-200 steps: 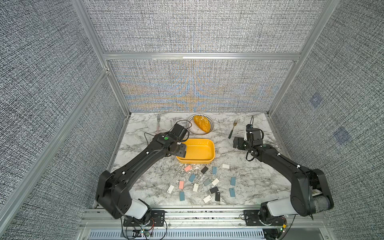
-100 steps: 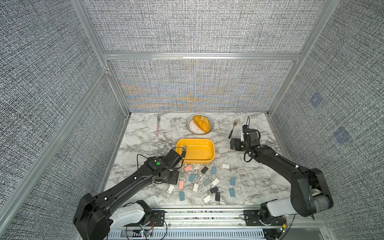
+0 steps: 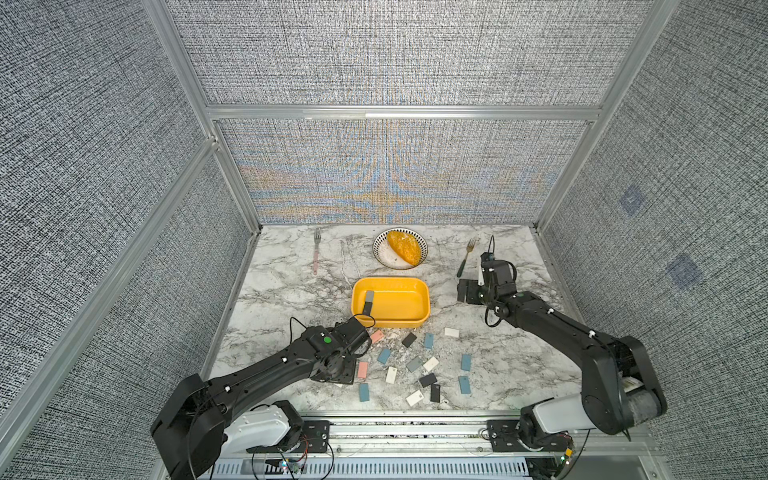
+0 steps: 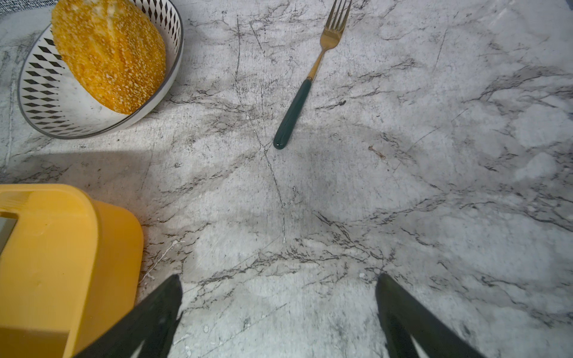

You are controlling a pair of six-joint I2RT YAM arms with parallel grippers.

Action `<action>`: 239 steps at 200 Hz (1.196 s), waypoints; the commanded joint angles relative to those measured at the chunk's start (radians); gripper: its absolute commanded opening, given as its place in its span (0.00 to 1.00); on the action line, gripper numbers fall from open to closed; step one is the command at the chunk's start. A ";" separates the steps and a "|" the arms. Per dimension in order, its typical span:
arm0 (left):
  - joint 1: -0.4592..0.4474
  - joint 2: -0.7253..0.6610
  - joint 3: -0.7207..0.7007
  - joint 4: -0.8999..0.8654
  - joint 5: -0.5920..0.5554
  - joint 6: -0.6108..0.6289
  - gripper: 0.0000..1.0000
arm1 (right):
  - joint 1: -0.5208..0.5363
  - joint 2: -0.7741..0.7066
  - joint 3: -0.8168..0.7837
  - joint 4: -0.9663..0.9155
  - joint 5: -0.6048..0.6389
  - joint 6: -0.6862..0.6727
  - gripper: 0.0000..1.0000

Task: Put the eraser in the storage box
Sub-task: Pick up the eraser from the center of the board.

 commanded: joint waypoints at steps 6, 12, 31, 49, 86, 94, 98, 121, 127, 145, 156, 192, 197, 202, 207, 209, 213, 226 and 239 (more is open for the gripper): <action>0.000 0.032 -0.021 0.046 0.004 -0.013 0.65 | 0.001 -0.007 0.002 0.002 0.016 0.005 0.98; 0.000 0.042 -0.025 0.051 0.004 -0.013 0.65 | 0.002 -0.008 0.002 0.000 0.016 0.005 0.98; 0.000 0.064 -0.035 0.071 0.002 -0.007 0.64 | 0.003 -0.007 0.004 -0.002 0.023 0.004 0.98; 0.000 0.075 -0.036 0.093 -0.001 -0.002 0.64 | 0.004 -0.008 0.005 -0.005 0.031 0.001 0.98; -0.001 0.142 -0.024 0.117 0.009 0.023 0.63 | 0.004 -0.011 0.006 -0.005 0.034 0.001 0.98; 0.000 0.157 -0.026 0.122 0.009 0.023 0.62 | 0.004 -0.012 0.005 -0.006 0.036 0.000 0.98; 0.000 0.162 -0.030 0.127 0.012 0.023 0.62 | 0.004 -0.012 0.005 -0.007 0.036 0.002 0.98; 0.000 0.176 -0.054 0.154 0.023 0.015 0.58 | 0.003 -0.011 0.005 -0.007 0.039 0.001 0.98; 0.000 0.175 -0.058 0.156 0.026 0.014 0.56 | 0.003 -0.011 0.006 -0.008 0.038 0.000 0.98; -0.001 0.169 -0.075 0.162 0.034 0.007 0.51 | 0.004 -0.008 0.007 -0.006 0.039 -0.002 0.98; 0.000 0.162 -0.085 0.162 0.033 0.004 0.47 | 0.004 -0.005 0.008 -0.006 0.039 -0.001 0.98; -0.002 0.144 -0.099 0.172 0.048 -0.005 0.33 | 0.004 0.000 0.002 -0.004 0.042 -0.002 0.98; -0.002 0.142 -0.098 0.170 0.048 -0.005 0.32 | 0.004 0.000 0.002 -0.005 0.043 -0.002 0.98; -0.002 0.142 -0.098 0.170 0.048 -0.005 0.32 | 0.003 0.000 0.002 -0.005 0.043 -0.002 0.98; -0.002 0.142 -0.096 0.170 0.048 -0.005 0.32 | 0.004 -0.001 0.002 -0.005 0.043 -0.003 0.98; -0.002 0.144 -0.096 0.169 0.047 -0.004 0.31 | 0.003 -0.002 0.002 -0.005 0.043 -0.003 0.98; -0.002 0.144 -0.094 0.167 0.045 -0.003 0.31 | 0.004 -0.001 0.002 -0.004 0.044 -0.003 0.98; -0.002 0.142 -0.080 0.150 0.033 -0.001 0.31 | 0.004 -0.001 0.002 -0.003 0.045 -0.003 0.98; -0.002 0.132 -0.053 0.125 0.012 0.003 0.31 | 0.004 0.000 0.002 -0.003 0.047 -0.003 0.98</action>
